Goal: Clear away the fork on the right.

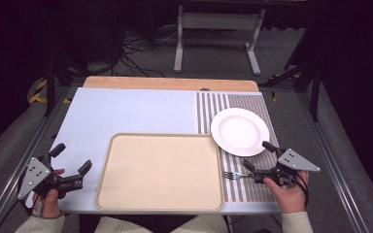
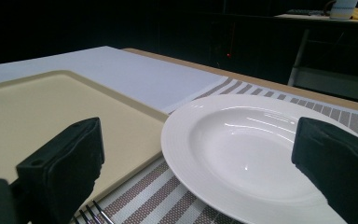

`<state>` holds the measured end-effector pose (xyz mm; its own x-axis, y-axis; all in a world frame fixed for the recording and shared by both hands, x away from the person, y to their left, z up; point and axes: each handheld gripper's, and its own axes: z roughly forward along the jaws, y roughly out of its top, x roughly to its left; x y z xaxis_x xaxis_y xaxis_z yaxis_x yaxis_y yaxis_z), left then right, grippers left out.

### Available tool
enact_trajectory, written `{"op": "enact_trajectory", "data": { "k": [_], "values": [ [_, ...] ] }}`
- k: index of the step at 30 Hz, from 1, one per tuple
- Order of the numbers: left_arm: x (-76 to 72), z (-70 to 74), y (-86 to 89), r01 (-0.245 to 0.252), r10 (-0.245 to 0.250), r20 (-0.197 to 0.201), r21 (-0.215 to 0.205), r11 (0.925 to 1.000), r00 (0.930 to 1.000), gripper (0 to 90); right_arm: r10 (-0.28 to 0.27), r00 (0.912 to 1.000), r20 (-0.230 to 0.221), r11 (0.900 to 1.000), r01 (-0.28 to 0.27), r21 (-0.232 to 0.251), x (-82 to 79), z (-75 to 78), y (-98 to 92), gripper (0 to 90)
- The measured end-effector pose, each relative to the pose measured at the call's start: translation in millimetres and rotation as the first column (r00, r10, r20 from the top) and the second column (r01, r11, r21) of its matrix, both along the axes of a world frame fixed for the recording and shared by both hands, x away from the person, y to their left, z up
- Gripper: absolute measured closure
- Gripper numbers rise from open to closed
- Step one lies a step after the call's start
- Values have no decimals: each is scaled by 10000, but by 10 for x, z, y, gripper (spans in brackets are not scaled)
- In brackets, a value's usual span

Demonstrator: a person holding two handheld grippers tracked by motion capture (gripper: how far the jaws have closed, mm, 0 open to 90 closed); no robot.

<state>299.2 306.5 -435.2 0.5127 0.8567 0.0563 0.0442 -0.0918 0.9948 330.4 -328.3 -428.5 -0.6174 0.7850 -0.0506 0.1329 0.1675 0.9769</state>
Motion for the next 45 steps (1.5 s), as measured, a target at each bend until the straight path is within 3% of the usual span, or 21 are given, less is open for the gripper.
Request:
{"op": "enact_trajectory", "data": {
  "k": [21, 33, 45],
  "values": [
    [-6, -3, 5, -28, 28, -82, 4, 10000, 10000, 5, 242, 9996, -153, 9994, -239, 244, 36, 126, -25, 27],
    [0, -5, 13, -71, 71, -88, 2, 10000, 9999, 5, 773, 9927, -931, 9913, -865, -989, 180, 351, 55, 34],
    [13, -17, 18, -50, 51, -212, 32, 10000, 9998, 5, 1138, 9783, -1732, 9549, -1558, -2527, 297, 487, 127, 36]
  ]
}}
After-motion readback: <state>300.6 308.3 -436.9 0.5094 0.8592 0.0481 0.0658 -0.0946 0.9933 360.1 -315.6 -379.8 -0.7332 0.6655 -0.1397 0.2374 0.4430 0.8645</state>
